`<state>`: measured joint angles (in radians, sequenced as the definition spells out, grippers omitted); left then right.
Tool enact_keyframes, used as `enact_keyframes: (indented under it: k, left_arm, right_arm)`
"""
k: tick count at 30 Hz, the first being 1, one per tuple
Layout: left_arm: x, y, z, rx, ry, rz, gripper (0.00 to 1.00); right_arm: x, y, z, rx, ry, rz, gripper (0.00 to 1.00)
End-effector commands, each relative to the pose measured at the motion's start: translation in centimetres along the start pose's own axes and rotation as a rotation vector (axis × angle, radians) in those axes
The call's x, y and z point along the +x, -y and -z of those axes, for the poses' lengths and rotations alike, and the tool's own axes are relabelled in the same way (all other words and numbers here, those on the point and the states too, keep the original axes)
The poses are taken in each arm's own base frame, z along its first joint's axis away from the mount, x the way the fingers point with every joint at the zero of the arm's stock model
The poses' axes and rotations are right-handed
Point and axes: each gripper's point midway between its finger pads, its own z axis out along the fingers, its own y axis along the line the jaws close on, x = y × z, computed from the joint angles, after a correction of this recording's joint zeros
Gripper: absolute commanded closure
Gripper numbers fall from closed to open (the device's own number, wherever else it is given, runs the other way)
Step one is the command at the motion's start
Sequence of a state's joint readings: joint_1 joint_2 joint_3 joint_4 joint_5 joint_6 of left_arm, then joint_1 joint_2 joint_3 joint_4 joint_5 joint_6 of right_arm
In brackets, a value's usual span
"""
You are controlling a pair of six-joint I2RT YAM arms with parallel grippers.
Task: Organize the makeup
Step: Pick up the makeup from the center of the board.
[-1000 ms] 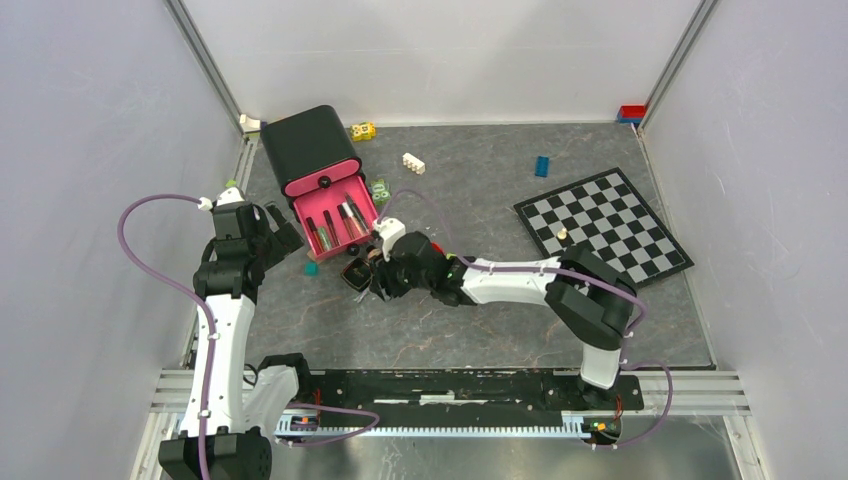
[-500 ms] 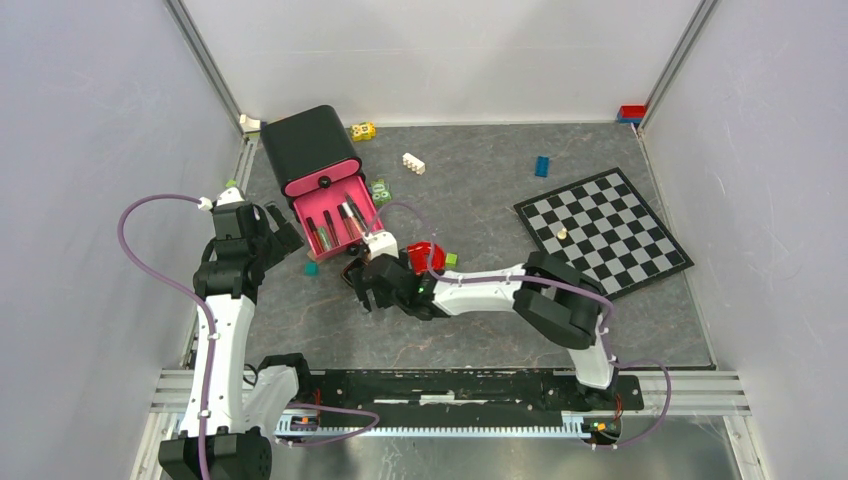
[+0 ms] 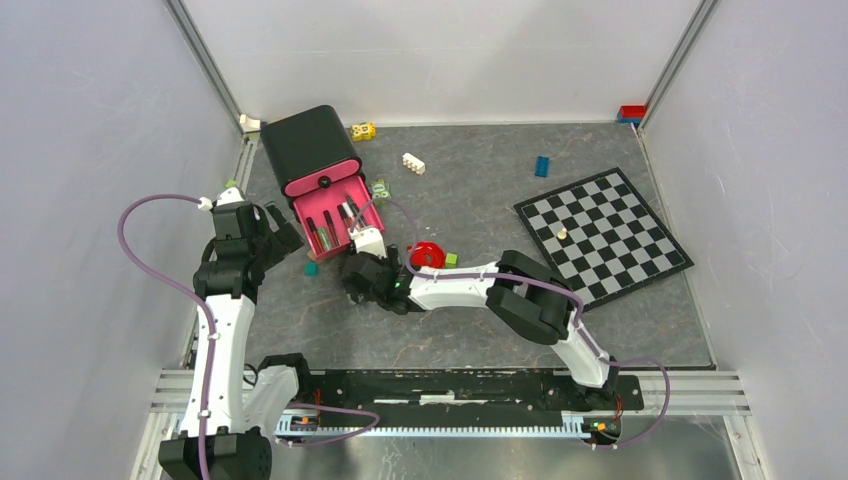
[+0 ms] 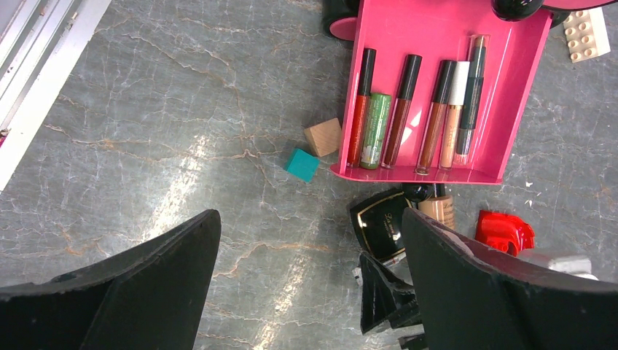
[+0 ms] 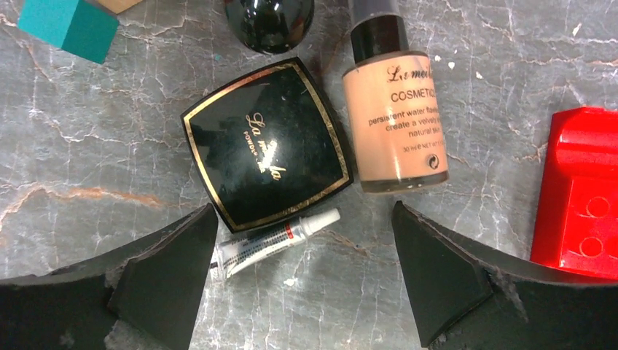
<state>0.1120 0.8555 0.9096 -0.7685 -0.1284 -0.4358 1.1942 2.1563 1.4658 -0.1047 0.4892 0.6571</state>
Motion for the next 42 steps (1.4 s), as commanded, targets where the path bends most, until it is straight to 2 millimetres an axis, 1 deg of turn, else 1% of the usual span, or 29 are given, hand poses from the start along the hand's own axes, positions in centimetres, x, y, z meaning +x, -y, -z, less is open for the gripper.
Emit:
enact_keyframes:
  k: [1,3,6,7,13,16,18,22,25,26,31,36,40,42]
  left_arm:
    - [-1.1,0.3,0.2,0.015,0.044,0.001,0.00]
    - [-1.1,0.3,0.2,0.017,0.045,0.000,0.00]
    - [-1.1,0.2,0.1,0.014,0.043,0.000,0.00]
    - [-1.0,0.3,0.1,0.015,0.043,0.000,0.00]
    - [-1.0,0.3,0.1,0.015,0.041,0.000,0.00]
    - [-1.0,0.3,0.1,0.016,0.041,0.001,0.00]
    - [-1.0,0.3,0.1,0.016,0.040,0.001,0.00]
    - [-1.0,0.3,0.1,0.015,0.041,0.000,0.00]
    - [-1.1,0.2,0.1,0.014,0.043,0.000,0.00]
    - [-1.1,0.2,0.1,0.013,0.044,0.001,0.00]
    - [-1.1,0.2,0.1,0.013,0.043,0.000,0.00]
    - [-1.0,0.3,0.1,0.015,0.043,0.000,0.00]
    - [-1.0,0.3,0.1,0.015,0.041,0.001,0.00]
    - [-1.0,0.3,0.1,0.016,0.042,0.000,0.00]
  right_arm:
    - [1.1,0.5,-0.9,0.067,-0.023,0.068,0.06]
    - [1.9,1.2,-0.8,0.087,-0.039,0.092,0.08]
    - [3.1,2.8,-0.2,0.112,-0.062,0.126,0.12]
    - [3.8,3.4,0.0,0.116,-0.076,0.144,0.13]
    - [6.0,6.7,2.5,0.143,-0.121,0.189,0.14]
    - [6.7,7.4,3.2,0.114,-0.126,0.187,0.17]
    - [6.9,7.3,3.2,0.079,-0.126,0.193,0.18]
    - [7.2,6.6,2.3,0.002,-0.156,0.200,0.22]
    - [7.0,6.1,1.8,-0.060,-0.165,0.216,0.25]
    - [6.5,5.6,1.6,-0.091,-0.146,0.223,0.26]
    - [6.0,4.4,1.5,-0.213,-0.144,0.336,0.32]
    - [6.3,4.2,1.3,-0.286,-0.162,0.456,0.32]
    - [6.7,3.7,1.2,-0.367,-0.180,0.516,0.32]
    - [6.7,3.7,1.1,-0.383,-0.186,0.537,0.36]
